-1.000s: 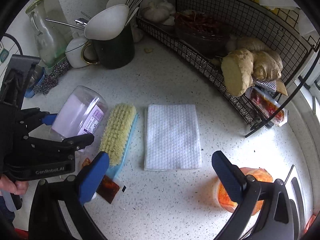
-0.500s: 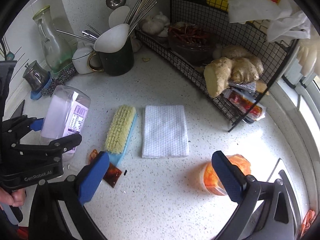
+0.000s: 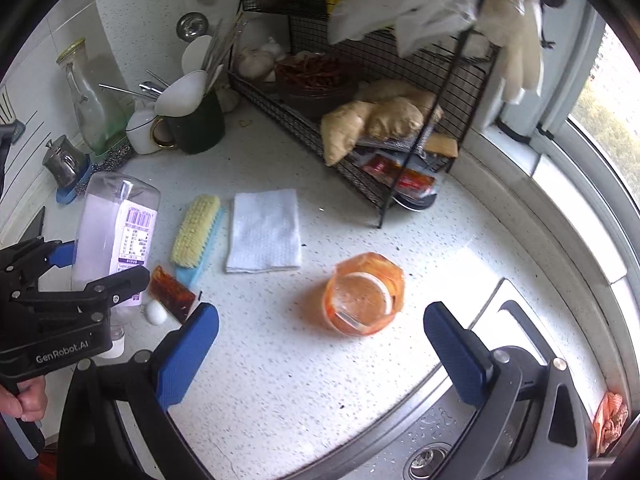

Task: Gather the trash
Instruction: 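Grasp the clear plastic bottle with the left gripper and lift it, then grasp the orange translucent cup with the right gripper while the left holds the bottle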

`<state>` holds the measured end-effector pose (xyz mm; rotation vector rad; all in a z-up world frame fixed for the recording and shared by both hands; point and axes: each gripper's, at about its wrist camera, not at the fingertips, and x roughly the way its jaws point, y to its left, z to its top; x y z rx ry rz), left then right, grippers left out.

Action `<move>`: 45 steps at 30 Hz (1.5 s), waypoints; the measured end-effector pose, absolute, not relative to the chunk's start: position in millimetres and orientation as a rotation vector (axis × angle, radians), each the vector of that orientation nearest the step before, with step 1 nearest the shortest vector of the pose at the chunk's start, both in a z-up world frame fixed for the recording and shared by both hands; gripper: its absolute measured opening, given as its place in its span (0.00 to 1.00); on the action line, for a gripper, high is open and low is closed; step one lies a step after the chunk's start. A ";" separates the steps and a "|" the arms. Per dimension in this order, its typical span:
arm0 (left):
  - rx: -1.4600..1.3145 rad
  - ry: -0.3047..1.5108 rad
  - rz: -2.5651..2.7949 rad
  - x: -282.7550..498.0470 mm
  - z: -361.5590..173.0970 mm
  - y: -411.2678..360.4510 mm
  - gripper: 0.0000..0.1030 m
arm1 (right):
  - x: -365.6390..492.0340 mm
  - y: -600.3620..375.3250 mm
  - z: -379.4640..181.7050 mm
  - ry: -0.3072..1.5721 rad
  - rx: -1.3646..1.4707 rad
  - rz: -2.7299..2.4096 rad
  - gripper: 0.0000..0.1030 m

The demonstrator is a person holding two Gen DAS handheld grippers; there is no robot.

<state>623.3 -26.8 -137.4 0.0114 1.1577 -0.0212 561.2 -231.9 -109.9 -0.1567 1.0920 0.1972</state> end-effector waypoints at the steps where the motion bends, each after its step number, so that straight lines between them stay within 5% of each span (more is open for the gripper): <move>1: 0.007 1.161 -0.018 623.1 -138.4 -29.6 0.65 | 560.8 -234.4 -110.3 1.095 -0.153 0.199 1.00; 24: -0.021 1.179 0.011 649.6 -176.3 -70.7 0.65 | 601.8 -269.0 -182.5 1.142 -0.151 0.304 0.99; 31: 0.001 1.177 0.011 654.5 -177.4 -74.3 0.65 | 605.4 -259.5 -195.7 1.142 -0.159 0.346 0.64; 45: 0.020 1.132 0.043 603.2 -135.2 -76.8 0.65 | 562.4 -249.3 -156.8 1.082 -0.170 0.387 0.63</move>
